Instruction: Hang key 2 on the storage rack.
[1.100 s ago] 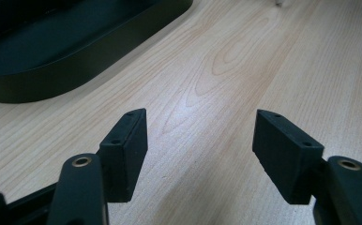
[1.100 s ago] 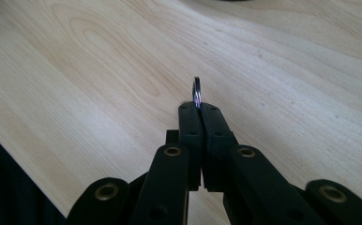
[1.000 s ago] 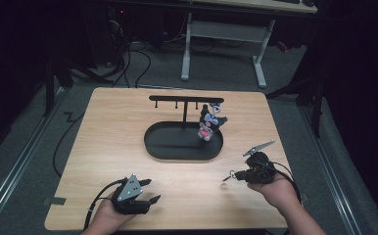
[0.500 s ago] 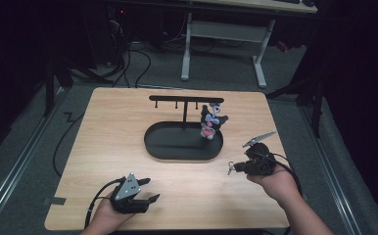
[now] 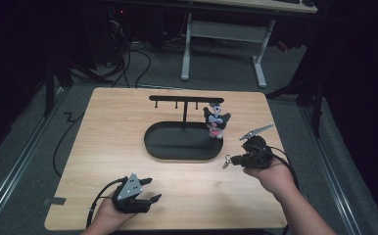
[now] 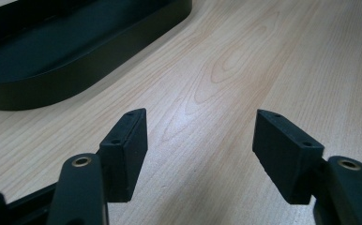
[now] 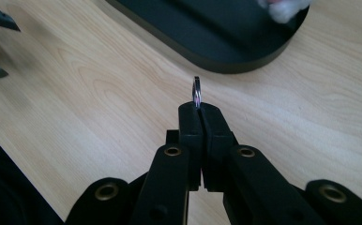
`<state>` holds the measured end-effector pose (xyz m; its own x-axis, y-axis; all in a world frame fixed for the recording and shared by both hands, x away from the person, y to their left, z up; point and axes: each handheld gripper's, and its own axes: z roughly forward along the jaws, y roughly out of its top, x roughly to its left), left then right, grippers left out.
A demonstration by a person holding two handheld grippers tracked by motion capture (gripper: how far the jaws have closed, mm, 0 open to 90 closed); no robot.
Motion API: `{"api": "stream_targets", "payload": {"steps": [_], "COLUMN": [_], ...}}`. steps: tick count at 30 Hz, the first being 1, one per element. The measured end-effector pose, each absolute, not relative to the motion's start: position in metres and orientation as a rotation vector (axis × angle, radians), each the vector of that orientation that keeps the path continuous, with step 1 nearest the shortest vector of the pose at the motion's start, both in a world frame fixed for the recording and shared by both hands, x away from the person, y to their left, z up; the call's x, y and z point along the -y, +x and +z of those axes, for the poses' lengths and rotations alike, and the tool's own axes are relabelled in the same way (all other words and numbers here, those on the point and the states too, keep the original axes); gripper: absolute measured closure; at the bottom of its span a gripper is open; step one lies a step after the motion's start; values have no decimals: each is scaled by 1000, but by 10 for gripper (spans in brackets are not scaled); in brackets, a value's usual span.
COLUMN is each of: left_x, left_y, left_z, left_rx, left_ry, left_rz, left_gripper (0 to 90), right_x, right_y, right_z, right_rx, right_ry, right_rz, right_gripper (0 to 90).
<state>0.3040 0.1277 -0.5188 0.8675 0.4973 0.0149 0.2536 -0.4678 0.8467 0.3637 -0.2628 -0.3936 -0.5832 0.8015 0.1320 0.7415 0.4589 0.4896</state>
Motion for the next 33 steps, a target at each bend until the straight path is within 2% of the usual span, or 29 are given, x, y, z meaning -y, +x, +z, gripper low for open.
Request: {"api": "stream_targets", "payload": {"steps": [33], "left_x": [-134], "left_y": [299], "left_z": [-516], "left_rx": [-544], "left_ry": [2080], "left_rz": [331], "left_gripper": [362], "right_x": [207], "right_y": [446], "right_z": [-348], "right_rx": [-2560], "right_ry": [1337], "right_rz": [826], "right_gripper": [897]}}
